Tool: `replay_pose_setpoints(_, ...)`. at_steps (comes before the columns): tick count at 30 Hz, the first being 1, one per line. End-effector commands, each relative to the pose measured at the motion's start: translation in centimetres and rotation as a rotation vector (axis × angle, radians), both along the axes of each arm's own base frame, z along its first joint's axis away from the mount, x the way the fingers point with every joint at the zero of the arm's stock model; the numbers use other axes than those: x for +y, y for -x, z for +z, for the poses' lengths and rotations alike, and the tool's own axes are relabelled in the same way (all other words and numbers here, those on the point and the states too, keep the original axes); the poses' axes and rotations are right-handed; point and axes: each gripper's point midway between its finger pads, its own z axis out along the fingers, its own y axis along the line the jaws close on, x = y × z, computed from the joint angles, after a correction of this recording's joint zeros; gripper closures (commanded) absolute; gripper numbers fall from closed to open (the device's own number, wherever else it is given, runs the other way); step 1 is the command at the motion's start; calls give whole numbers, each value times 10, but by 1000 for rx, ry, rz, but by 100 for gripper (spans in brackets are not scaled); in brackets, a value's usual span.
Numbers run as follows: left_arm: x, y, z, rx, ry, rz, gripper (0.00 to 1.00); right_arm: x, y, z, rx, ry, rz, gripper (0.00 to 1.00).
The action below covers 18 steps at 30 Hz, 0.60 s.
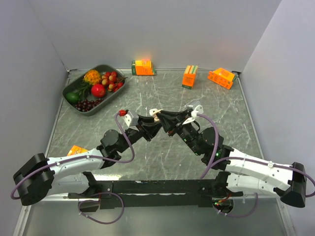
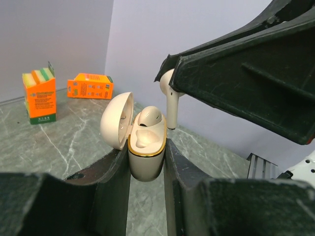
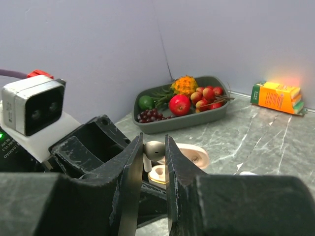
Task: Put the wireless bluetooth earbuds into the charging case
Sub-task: Place the earbud in the charging case.
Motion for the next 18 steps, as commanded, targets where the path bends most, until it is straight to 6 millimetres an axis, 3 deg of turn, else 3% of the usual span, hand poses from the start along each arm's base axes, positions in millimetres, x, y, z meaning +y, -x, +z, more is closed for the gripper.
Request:
replay_pose_setpoints(1, -2, 2, 20, 11, 46, -20, 99, -2, 0, 27, -57, -63, -23, 100)
replay_pose_setpoints(18, -3, 7, 22, 13, 55, -51, 99, 1, -9, 10, -64, -10, -86, 100)
